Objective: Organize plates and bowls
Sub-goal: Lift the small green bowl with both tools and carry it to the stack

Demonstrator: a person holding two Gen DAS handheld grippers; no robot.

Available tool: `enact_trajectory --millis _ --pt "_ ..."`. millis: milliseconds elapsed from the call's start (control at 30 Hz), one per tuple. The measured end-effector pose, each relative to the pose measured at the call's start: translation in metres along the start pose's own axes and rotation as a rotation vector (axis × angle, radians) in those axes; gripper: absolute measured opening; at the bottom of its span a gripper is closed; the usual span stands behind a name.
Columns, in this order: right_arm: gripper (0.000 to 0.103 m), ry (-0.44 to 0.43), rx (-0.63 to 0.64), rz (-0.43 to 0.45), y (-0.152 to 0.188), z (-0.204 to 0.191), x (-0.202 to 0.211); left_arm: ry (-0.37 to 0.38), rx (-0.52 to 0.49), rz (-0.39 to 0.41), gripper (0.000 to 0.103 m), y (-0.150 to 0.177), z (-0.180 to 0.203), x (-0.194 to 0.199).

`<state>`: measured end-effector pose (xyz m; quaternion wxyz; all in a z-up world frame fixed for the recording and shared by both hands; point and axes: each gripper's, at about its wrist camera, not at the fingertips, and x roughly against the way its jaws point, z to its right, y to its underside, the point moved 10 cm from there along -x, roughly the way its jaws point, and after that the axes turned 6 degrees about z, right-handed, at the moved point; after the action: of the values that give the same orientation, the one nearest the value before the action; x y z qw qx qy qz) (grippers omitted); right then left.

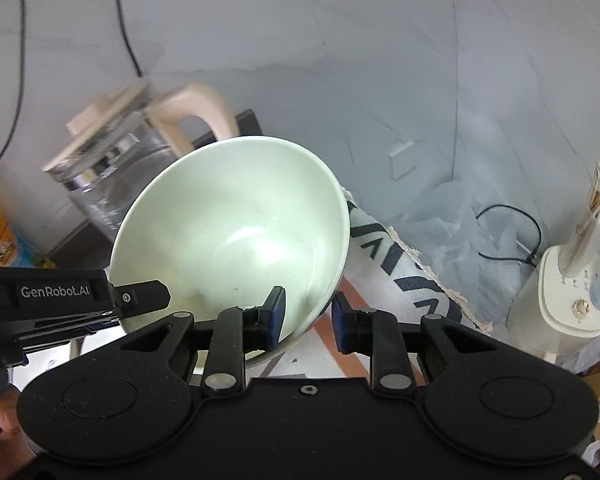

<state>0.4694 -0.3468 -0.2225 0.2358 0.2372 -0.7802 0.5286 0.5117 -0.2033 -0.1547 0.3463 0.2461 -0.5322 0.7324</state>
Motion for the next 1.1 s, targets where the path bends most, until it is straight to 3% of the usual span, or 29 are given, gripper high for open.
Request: enact_trajectory --millis 667,1100 --pt "0.025 -0.142 0.11 0.03 0.014 -0.04 0.06 -0.09 0.09 0.129 0.014 0.03 -0.033 0.091" --pt "0.025 -0.215 0.179 0.026 0.038 -0.063 0.092 -0.147 0.152 0.166 0.014 0.064 -0.059 0.137"
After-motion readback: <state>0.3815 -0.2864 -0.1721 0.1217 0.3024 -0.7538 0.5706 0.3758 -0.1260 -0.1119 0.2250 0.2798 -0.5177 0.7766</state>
